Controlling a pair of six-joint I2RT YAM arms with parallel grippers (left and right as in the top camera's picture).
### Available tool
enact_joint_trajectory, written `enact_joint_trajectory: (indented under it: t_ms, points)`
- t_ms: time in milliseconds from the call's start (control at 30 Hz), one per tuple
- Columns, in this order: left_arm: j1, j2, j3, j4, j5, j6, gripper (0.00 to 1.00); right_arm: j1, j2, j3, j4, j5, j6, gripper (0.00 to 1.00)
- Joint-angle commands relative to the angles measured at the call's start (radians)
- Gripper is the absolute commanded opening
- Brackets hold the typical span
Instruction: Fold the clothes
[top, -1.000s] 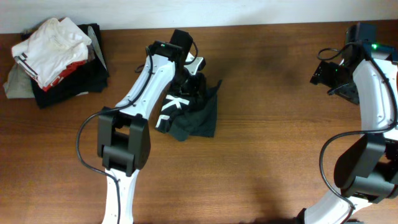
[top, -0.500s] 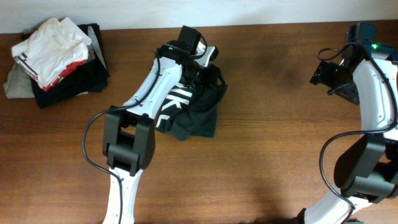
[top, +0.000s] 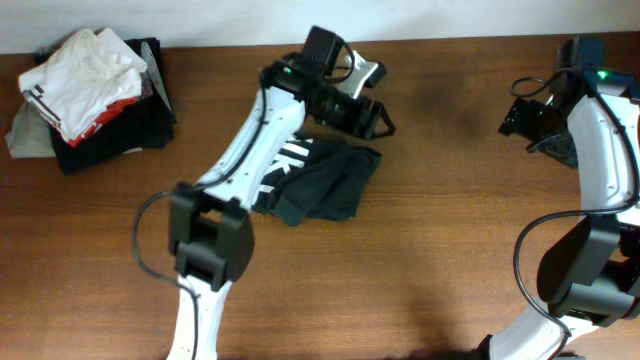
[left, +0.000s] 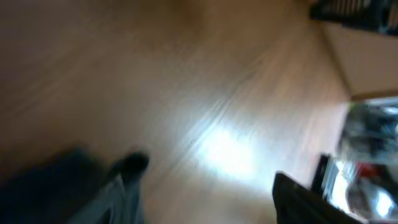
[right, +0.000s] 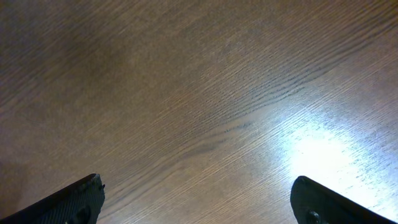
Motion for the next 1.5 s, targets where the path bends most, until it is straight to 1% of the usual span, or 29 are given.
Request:
enact_joint_trajectory:
  t_ms: [0,33,67,133,233,333,400,500,600,667,800,867,933,1067,1100,1167,1233,1267,1300,1400,1433,1467]
  points:
    - [0.077,-0.196,0.075,-0.173,-0.312,0.035,0.87,0.000,-0.014,0.011,-0.001,0.023,-0.005,0.99]
    - [0.104,-0.228,0.075,-0.222,-0.340,0.035,0.87,0.000,-0.014,0.011,-0.001,0.023,-0.005,0.99]
    - [0.142,-0.260,0.075,-0.269,-0.344,0.035,0.92,0.000,-0.014,0.011,-0.001,0.023,-0.005,0.99]
    - [0.216,-0.297,0.075,-0.355,-0.346,0.035,0.92,0.000,-0.014,0.011,-0.001,0.023,-0.005,0.99]
    - [0.305,-0.293,0.061,-0.508,-0.345,0.035,0.92,0.000,-0.014,0.011,-0.001,0.023,-0.005,0.99]
    - [0.320,-0.292,-0.021,-0.556,-0.339,0.083,0.92,0.000,-0.014,0.011,-0.001,0.023,-0.005,0.99]
    - [0.300,-0.292,-0.116,-0.540,-0.330,0.086,0.93,0.000,-0.014,0.011,-0.001,0.023,-0.005,0.99]
    - [0.264,-0.292,-0.298,-0.448,-0.328,0.089,0.96,0.000,-0.014,0.011,-0.001,0.023,-0.005,0.98]
    - [0.234,-0.292,-0.478,-0.327,-0.231,0.089,0.97,0.000,-0.014,0.011,-0.001,0.023,-0.005,0.99]
    - [0.216,-0.292,-0.550,-0.267,-0.186,0.088,0.97,0.000,-0.014,0.011,-0.001,0.023,-0.005,0.99]
    - [0.158,-0.292,-0.605,-0.199,-0.168,0.084,0.97,0.000,-0.014,0.011,-0.001,0.023,-0.005,0.99]
    - [0.120,-0.292,-0.607,-0.161,-0.185,0.049,0.97,0.000,-0.014,0.011,-0.001,0.023,-0.005,0.98]
    - [0.110,-0.292,-0.607,-0.143,-0.237,0.019,0.97,0.000,-0.014,0.011,-0.001,0.023,-0.005,0.99]
    - [0.108,-0.292,-0.609,-0.129,-0.236,0.019,0.96,0.000,-0.014,0.011,-0.001,0.023,-0.005,0.99]
    - [0.098,-0.292,-0.613,-0.106,-0.236,0.019,0.95,0.000,-0.014,0.011,-0.001,0.023,-0.005,0.99]
    - [0.083,-0.292,-0.615,-0.067,-0.235,0.014,0.89,0.000,-0.014,0.011,-0.001,0.023,-0.005,0.99]
    - [0.059,-0.292,-0.615,-0.024,-0.216,-0.003,0.80,0.000,-0.014,0.011,-0.001,0.023,-0.005,0.99]
    - [0.045,-0.291,-0.615,-0.010,-0.203,-0.003,0.73,0.000,-0.014,0.011,-0.001,0.023,-0.005,0.99]
    - [0.027,-0.288,-0.615,-0.004,-0.202,-0.003,0.68,0.000,-0.014,0.011,-0.001,0.023,-0.005,0.99]
    - [-0.038,-0.246,-0.615,-0.001,-0.202,-0.004,0.41,0.000,-0.014,0.011,-0.001,0.023,-0.005,0.99]
    - [-0.053,-0.227,-0.615,0.003,-0.201,-0.004,0.29,0.000,-0.014,0.011,-0.001,0.023,-0.005,0.99]
    - [-0.068,-0.207,-0.615,0.011,-0.196,-0.003,0.24,0.000,-0.014,0.011,-0.001,0.023,-0.005,0.99]
